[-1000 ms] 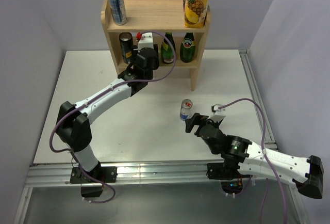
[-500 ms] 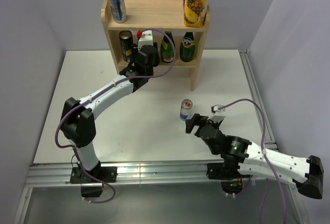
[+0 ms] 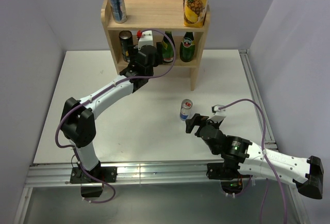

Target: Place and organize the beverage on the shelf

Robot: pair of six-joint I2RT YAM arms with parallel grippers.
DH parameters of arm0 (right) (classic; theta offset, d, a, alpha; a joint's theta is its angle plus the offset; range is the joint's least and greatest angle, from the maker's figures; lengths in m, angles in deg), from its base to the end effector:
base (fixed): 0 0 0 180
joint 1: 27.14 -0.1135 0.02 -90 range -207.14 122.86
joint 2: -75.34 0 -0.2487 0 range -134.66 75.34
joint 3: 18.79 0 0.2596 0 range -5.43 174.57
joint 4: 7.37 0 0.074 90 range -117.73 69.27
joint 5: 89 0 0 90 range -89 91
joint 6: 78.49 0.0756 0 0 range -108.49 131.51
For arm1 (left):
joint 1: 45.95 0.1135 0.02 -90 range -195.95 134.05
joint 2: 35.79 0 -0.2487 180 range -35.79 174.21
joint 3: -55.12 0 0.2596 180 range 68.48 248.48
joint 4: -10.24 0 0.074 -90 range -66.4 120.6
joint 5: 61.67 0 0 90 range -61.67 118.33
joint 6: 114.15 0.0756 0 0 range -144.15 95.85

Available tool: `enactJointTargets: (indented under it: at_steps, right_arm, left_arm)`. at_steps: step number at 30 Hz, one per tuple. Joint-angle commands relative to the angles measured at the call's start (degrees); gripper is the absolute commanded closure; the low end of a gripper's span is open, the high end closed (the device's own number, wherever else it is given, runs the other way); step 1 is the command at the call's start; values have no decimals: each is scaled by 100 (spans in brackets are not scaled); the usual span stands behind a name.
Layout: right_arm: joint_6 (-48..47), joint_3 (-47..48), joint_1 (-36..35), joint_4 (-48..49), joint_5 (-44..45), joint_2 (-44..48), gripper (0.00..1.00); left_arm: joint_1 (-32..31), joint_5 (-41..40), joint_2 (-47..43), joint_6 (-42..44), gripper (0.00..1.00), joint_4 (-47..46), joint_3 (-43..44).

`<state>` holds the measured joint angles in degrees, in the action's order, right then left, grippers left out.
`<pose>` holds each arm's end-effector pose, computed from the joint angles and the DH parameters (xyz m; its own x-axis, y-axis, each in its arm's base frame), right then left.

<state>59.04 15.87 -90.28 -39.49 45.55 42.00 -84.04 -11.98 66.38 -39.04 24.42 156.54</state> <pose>0.1294 0.1380 0.1907 -0.4243 0.3256 -0.8449 -0.0748 0.9173 0.3911 0.3916 -0.2448 0.3193 -0.1904 -0.0997 -0.9766 -0.0729 0.9935 -0.0872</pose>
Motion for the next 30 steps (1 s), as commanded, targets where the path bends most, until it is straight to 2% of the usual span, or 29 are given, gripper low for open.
enactJointTargets:
  at_steps: [1, 24, 30]
  right_arm:
    - [64, -38, -32, 57, 176, 56, 2]
    - [20, 41, -24, 118, 159, -190, 2]
    - [-68, 243, -32, 258, 45, -655, 2]
  left_arm:
    - [108, 50, -276, -127, 1, -504, -16]
    - [-287, -125, -1357, -391, 1, -530, -1553]
    - [-559, -249, -2139, -707, 1, -548, -2511]
